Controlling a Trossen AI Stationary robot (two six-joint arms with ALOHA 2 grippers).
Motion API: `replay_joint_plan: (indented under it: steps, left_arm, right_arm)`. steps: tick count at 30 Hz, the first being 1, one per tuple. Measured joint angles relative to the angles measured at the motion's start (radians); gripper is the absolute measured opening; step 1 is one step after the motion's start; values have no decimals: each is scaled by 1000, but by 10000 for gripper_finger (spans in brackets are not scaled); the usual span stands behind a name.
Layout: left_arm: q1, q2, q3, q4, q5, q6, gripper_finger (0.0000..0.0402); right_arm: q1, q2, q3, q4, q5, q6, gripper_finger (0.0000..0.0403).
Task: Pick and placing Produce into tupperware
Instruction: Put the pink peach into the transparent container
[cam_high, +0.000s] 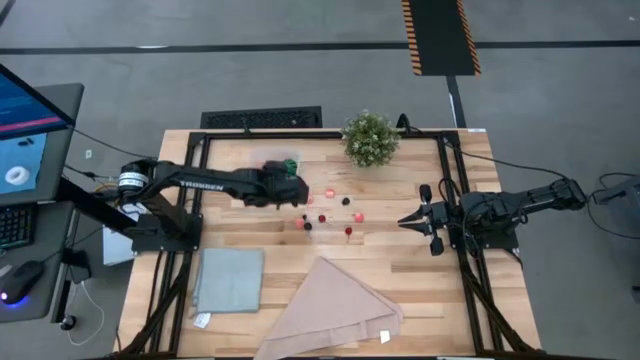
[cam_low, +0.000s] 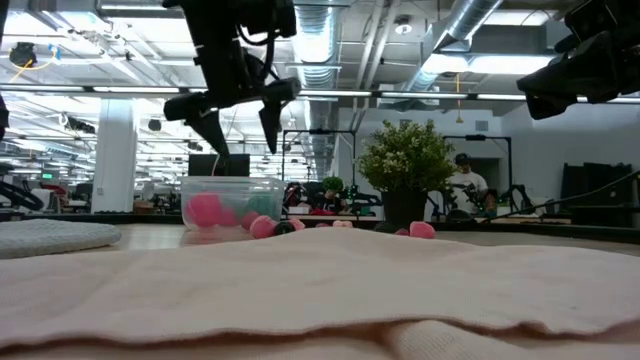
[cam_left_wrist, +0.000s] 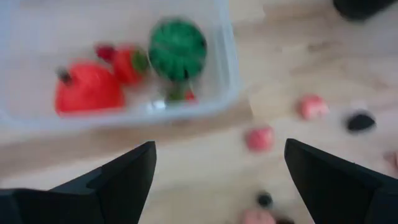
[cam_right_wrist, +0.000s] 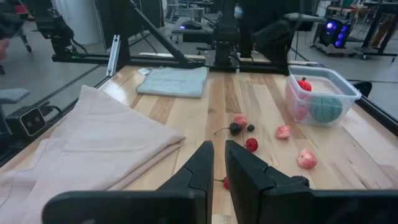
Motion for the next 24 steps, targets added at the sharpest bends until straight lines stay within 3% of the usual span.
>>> replay_joint_plan:
  steps: [8, 24]
  left_arm:
    - [-84, 106, 0, 36, 29, -68, 346]
    - [-124, 279, 0, 190, 159, -85, 345]
  right_arm:
    - [0, -1, 1, -14, 0, 0, 64]
    - [0, 10, 1, -45, 0, 0, 64]
